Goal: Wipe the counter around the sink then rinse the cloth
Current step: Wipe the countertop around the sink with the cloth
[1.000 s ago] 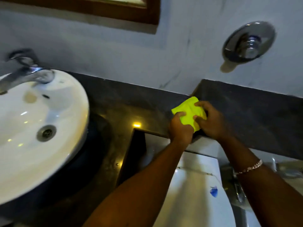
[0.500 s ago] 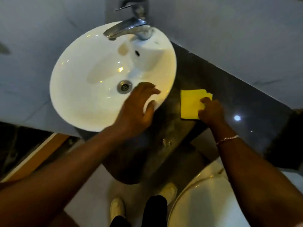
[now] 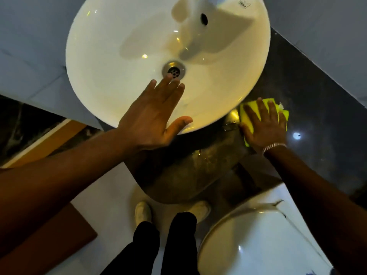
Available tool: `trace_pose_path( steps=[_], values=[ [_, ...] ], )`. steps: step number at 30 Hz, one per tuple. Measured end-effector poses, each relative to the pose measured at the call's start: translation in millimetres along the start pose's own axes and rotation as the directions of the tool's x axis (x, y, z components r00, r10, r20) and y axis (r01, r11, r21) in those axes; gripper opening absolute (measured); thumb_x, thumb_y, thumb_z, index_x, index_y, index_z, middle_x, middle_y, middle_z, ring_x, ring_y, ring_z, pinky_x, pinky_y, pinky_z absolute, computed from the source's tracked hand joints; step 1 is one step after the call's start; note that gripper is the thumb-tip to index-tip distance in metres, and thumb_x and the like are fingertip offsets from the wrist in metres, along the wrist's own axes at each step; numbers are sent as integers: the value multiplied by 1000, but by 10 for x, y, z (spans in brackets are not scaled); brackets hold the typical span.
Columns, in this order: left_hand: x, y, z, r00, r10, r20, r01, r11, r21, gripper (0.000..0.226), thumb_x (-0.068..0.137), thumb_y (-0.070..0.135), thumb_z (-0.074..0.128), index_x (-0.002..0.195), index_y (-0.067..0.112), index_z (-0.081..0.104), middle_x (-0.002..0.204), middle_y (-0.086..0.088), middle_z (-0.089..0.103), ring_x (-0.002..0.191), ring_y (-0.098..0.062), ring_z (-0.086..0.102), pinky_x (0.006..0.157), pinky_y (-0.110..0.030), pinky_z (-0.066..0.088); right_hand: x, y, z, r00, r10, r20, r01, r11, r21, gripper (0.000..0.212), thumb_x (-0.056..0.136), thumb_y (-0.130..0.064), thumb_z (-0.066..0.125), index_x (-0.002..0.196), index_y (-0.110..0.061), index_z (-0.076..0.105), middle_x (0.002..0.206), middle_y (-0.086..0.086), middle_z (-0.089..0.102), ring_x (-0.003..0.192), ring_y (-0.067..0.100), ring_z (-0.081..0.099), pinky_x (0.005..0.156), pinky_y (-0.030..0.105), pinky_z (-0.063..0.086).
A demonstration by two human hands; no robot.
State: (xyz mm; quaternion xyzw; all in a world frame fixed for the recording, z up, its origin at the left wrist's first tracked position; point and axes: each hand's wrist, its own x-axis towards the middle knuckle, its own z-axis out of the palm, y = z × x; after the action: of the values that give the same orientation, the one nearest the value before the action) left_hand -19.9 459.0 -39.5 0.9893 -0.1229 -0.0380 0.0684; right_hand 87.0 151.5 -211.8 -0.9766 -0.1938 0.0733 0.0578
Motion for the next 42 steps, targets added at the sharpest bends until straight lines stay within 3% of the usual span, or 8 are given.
trace_pose_path(
  steps=[4, 9, 15, 21, 27, 33, 39, 42],
  values=[
    [3, -27, -13, 993, -45, 111, 53, 996, -74, 92, 83, 73, 5, 147, 9, 22, 157, -13, 24, 147, -27, 15, 119, -50, 21, 270, -468, 4, 969, 246, -4, -242, 956, 166, 61, 91, -55, 31, 146, -29, 27, 161, 10, 16, 147, 38, 7, 116, 61, 8],
    [24, -29, -53, 989, 48, 142, -33, 994, -106, 97, 80, 75, 1, 146, 7, 25, 156, -14, 26, 147, -28, 13, 120, -48, 19, -383, -543, 26, 972, -230, 44, 230, 973, -2, 56, 91, -50, 35, 145, -38, 25, 155, 8, 34, 143, 35, 27, 107, 61, 30],
    [18, -37, -9, 997, 6, 78, 3, 993, -116, 94, 82, 72, 3, 146, 6, 22, 158, -14, 23, 148, -28, 9, 120, -47, 17, 274, -639, -48, 993, 115, 34, -117, 991, 63, 49, 94, -46, 36, 141, -31, 34, 158, 9, 26, 147, 35, 8, 106, 77, 2],
    [-99, -207, -91, 979, 135, 151, -115, 984, -137, 93, 83, 71, 3, 148, 6, 17, 159, -13, 18, 148, -27, 6, 121, -47, 11, -747, -976, 119, 960, -276, 51, 276, 961, 11, 55, 92, -53, 30, 146, -44, 18, 158, 5, 27, 147, 33, 13, 111, 69, 16],
    [-209, -810, -183, 924, 208, 320, -197, 978, -66, 95, 79, 76, -1, 149, 11, 8, 161, -8, 8, 148, -20, -6, 121, -41, 1, -234, -1194, 140, 955, 293, 41, -296, 938, 179, 54, 93, -49, 31, 145, -37, 23, 162, 6, 12, 149, 34, -1, 115, 67, 4],
    [-213, -774, -161, 946, 243, 215, -243, 970, -25, 96, 79, 74, 1, 148, 8, 13, 160, -13, 15, 148, -25, 1, 121, -44, 5, -1204, -1654, 318, 998, -17, -62, 20, 999, 44, 54, 92, -51, 32, 144, -40, 29, 156, 6, 33, 147, 33, 17, 114, 60, 20],
    [-195, -794, -151, 953, 265, 149, -261, 964, -42, 91, 81, 69, 11, 148, 7, 14, 159, -15, 17, 148, -28, 6, 120, -47, 8, -606, -1894, 333, 835, 542, -91, -519, 832, 197, 55, 89, -51, 27, 139, -32, 40, 157, 9, 28, 145, 38, 16, 113, 65, 17],
    [-189, -825, -125, 944, 301, 137, -295, 953, -65, 88, 85, 68, 17, 146, 4, 17, 158, -16, 20, 148, -30, 9, 119, -49, 13, -961, -2550, 455, 941, 327, -89, -318, 943, 101, 54, 90, -53, 34, 142, -39, 32, 158, 4, 27, 147, 33, 14, 114, 61, 17]
  ],
)
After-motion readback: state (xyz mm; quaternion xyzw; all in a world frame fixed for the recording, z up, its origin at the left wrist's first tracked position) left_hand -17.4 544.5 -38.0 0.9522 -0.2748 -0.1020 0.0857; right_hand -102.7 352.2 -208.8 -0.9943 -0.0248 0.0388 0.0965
